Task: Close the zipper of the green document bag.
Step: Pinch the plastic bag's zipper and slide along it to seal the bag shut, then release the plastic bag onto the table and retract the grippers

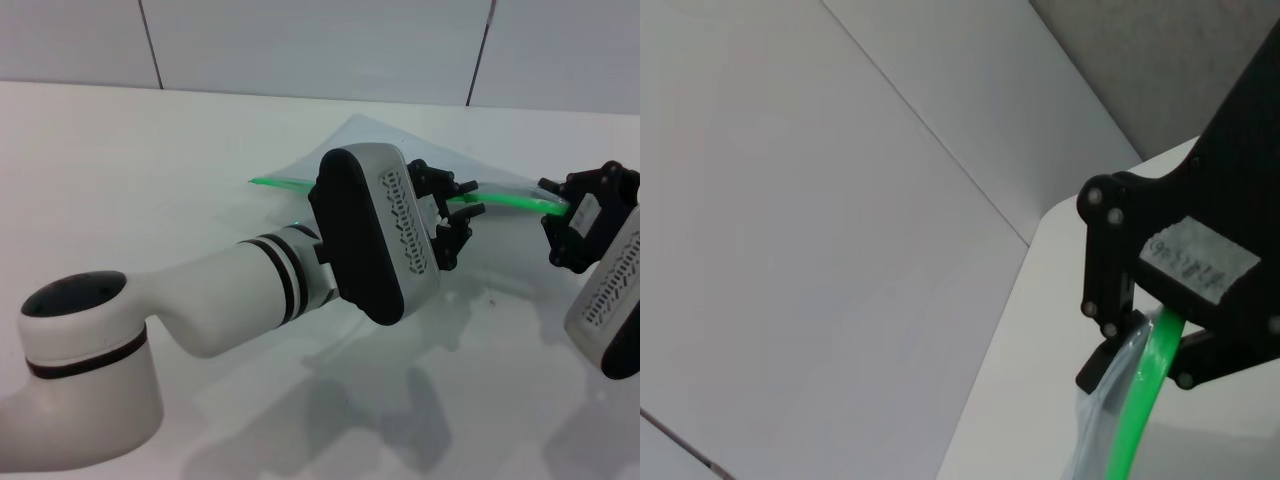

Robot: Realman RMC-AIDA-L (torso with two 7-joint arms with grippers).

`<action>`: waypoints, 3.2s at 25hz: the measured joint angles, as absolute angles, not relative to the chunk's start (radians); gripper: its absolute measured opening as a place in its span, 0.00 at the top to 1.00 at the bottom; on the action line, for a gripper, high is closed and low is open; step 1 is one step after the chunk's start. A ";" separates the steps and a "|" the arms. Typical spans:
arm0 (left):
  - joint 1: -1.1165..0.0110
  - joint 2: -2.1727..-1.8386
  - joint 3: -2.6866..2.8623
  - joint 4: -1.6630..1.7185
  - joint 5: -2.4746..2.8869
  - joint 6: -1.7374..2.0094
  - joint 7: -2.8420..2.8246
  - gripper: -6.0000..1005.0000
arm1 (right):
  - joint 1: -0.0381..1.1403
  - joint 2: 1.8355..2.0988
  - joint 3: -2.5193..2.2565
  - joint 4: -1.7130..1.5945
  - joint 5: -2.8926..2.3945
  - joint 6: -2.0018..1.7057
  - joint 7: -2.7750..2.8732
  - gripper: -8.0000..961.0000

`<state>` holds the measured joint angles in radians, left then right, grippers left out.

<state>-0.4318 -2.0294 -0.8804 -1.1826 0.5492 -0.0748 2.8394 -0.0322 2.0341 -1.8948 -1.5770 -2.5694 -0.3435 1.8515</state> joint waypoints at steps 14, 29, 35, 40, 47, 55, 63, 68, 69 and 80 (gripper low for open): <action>-0.433 -2.031 -0.882 -1.184 0.549 -0.070 2.839 0.89 | -0.032 2.034 -1.901 -1.577 -2.569 -0.344 1.852 0.94; -0.392 -2.032 -0.934 -1.179 0.544 -0.050 2.836 0.92 | -0.043 2.035 -1.892 -1.599 -2.568 -0.338 1.855 0.94; -0.367 -2.032 -0.987 -1.149 0.543 -0.032 2.836 0.92 | -0.064 2.034 -1.869 -1.615 -2.568 -0.309 1.861 0.94; -0.335 -2.031 -1.055 -1.118 0.542 -0.029 2.834 0.93 | -0.079 2.035 -1.839 -1.609 -2.568 -0.264 1.864 0.94; -0.304 -2.031 -1.107 -1.099 0.541 -0.029 2.833 0.94 | -0.090 2.035 -1.808 -1.601 -2.567 -0.238 1.882 0.93; -0.298 -2.031 -1.104 -1.112 0.538 -0.043 2.830 0.94 | -0.104 2.035 -1.861 -1.530 -2.568 -0.053 1.880 0.93; -0.277 -2.030 -1.148 -1.126 0.461 -0.170 2.817 0.82 | -0.128 2.039 -1.975 -1.427 -2.443 0.363 1.892 0.80; -0.231 -2.032 -1.202 -1.122 0.387 -0.363 2.821 0.68 | -0.071 2.030 -2.119 -1.289 -2.269 0.837 1.992 0.61; -0.222 -2.032 -1.212 -1.117 0.353 -0.411 2.823 0.66 | -0.056 2.029 -2.127 -1.270 -2.250 0.873 2.033 0.58; -0.306 -2.038 -1.298 -0.827 0.087 -0.627 2.838 0.42 | 0.262 2.029 -2.266 -0.787 -2.204 0.965 2.643 0.42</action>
<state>-0.3055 -2.0382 -1.2976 -0.8266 0.0868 -0.6268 2.8383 0.2617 2.0290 -2.2663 -0.7870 -2.2043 0.9646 2.6431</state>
